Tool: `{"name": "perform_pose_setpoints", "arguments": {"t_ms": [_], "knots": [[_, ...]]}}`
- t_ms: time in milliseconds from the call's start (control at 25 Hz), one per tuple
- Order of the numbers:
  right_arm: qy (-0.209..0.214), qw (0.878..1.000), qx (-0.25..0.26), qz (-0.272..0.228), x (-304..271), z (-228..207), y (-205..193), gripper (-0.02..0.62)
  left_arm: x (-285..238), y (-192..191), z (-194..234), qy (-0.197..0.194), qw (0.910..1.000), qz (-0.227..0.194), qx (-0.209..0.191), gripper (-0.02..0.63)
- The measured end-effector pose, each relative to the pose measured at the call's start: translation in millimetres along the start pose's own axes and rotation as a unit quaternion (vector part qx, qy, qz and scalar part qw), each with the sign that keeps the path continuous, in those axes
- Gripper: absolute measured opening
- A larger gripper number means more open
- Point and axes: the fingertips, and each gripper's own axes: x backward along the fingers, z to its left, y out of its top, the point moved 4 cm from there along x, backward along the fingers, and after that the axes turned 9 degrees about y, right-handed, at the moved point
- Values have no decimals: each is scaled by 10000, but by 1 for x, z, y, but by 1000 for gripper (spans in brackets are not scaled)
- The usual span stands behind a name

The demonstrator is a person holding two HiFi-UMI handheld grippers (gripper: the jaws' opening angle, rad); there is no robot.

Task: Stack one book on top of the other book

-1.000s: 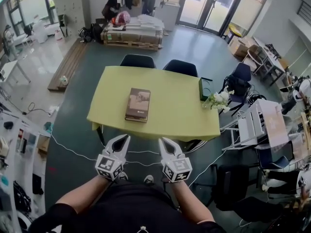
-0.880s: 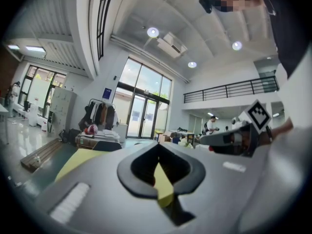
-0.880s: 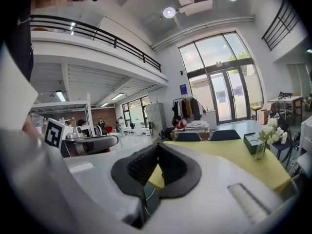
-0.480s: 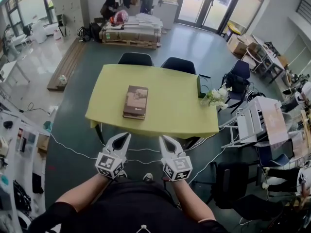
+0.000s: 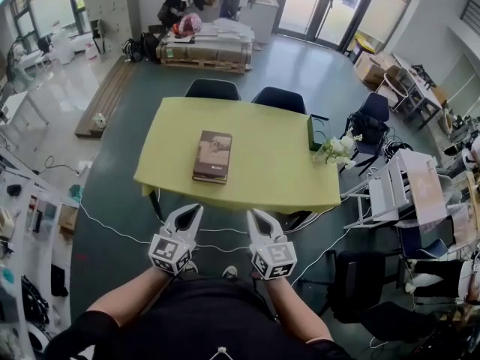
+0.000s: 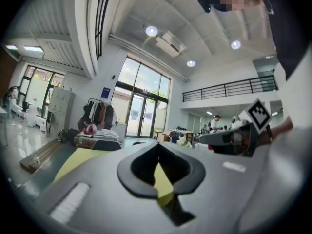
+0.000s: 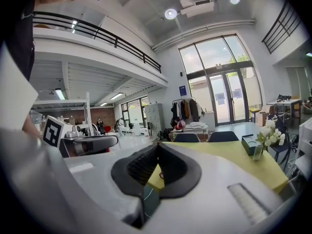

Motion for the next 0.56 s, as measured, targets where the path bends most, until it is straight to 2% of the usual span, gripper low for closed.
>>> {"name": "perform_pose_setpoints", "arguments": {"t_ms": [560], "knots": [[-10,9999,-30,123,-11,0,-12,3,0,-8,10,29,10000,76,30,6]]}}
